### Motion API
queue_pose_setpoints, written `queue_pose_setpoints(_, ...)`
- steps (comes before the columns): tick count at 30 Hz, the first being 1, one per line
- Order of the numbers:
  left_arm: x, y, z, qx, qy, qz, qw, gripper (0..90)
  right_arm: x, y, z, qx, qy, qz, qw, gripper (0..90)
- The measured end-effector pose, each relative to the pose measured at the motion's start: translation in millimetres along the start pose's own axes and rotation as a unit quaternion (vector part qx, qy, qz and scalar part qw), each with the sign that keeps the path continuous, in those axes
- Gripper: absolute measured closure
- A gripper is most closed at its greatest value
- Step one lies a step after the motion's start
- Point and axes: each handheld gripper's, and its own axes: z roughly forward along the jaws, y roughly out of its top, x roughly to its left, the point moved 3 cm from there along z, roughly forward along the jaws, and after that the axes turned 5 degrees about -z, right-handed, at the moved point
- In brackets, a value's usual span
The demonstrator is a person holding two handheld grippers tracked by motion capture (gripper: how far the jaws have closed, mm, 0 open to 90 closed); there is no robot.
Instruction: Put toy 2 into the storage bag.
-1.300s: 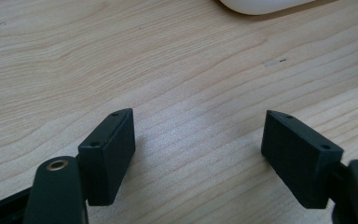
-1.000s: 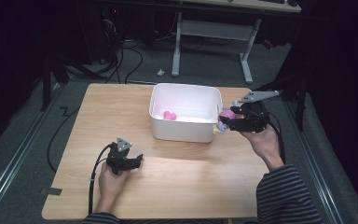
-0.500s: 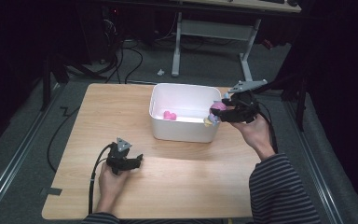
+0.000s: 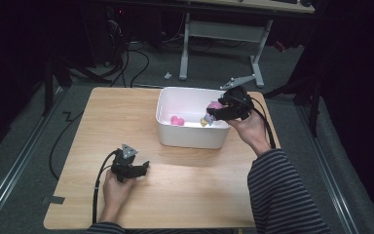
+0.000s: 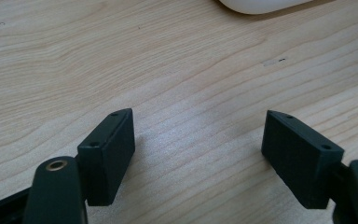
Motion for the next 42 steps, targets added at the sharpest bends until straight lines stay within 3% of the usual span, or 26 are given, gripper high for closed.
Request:
queue_pose_setpoints(22,-0.1,-0.2,-0.1,0.0,0.0,0.0,1.0,25.9,8.8,4.8,54.7,0.057,0.011,0.013,0.9982,42.0)
queue_pose_setpoints(28,-0.1,-0.2,-0.1,0.0,0.0,0.0,1.0,25.8,11.0,5.1,57.8,0.064,0.014,0.015,0.9977,41.5)
queue_pose_setpoints(32,-0.2,-0.2,-0.1,0.0,-0.001,0.0,1.0,25.7,10.6,3.8,59.5,0.067,0.031,0.021,0.9971,39.9)
queue_pose_setpoints(36,-0.2,-0.2,-0.1,0.0,-0.001,0.0,1.0,25.7,9.1,3.9,55.4,0.05,0.04,0.034,0.9974,33.0)
queue_pose_setpoints(42,-0.3,-0.2,-0.1,0.0,-0.001,0.0,1.0,25.4,4.4,-4.8,42.6,0.027,0.026,0.04,0.9985,32.9)
